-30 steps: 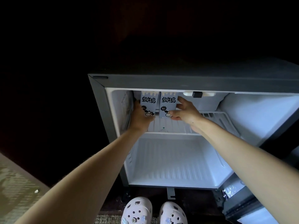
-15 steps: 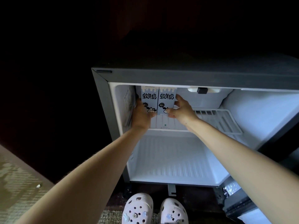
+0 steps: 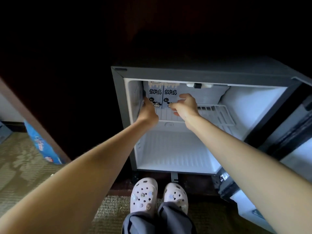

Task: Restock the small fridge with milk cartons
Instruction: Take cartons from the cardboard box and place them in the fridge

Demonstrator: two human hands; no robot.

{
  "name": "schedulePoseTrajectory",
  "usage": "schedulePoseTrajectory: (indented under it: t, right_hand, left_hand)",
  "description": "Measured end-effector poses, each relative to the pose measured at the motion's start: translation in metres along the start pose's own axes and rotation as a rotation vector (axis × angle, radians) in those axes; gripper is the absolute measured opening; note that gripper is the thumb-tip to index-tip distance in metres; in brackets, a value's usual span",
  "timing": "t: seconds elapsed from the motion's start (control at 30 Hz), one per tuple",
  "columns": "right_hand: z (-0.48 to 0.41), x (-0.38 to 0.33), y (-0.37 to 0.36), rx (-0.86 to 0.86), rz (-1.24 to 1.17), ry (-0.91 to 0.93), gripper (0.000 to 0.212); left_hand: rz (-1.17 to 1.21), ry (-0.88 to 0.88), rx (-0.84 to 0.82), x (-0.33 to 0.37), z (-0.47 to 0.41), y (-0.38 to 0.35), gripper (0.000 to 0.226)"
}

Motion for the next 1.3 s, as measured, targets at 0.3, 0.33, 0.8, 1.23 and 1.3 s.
schedulePoseTrajectory:
  t: [0.3,0.33,0.8,1.23,1.3]
  right_hand:
    - [0.151,-0.035,-0.043,-0.061,0.075,0.092,0.03]
    - [0.171,-0.037,-0.052,-0.083,0.067,0.115,0.027]
    - [0.368,0.017,-0.238,-0.563,0.309,0.233,0.017]
    - [0.395,0.103,-0.337,-1.14,0.859,0.178,0.03]
    - [0.402,0.116,-0.348,-1.229,0.909,0.2,0.034]
  left_hand:
    - [-0.19,-0.073,0.158,-0.008,0.145,0.074,0.037]
    - [-0.205,-0.084,0.194,-0.017,0.164,0.083,0.034]
    - [-0.232,0.314,0.397,-0.234,0.367,0.115,0.027]
    - [-0.053,0.723,0.16,-0.409,0.425,0.069,0.019]
    - [-0.031,0.776,0.109,-0.425,0.432,0.061,0.021]
Point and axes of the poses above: each hand's wrist, its own z-axis away from the middle knuckle, its own y-axis out of the back of the hand, x = y × z, the point moved 3 cm from there along -z, towards the middle knuckle, and after that the axes turned 7 degrees about -x, right-handed, at the moved point
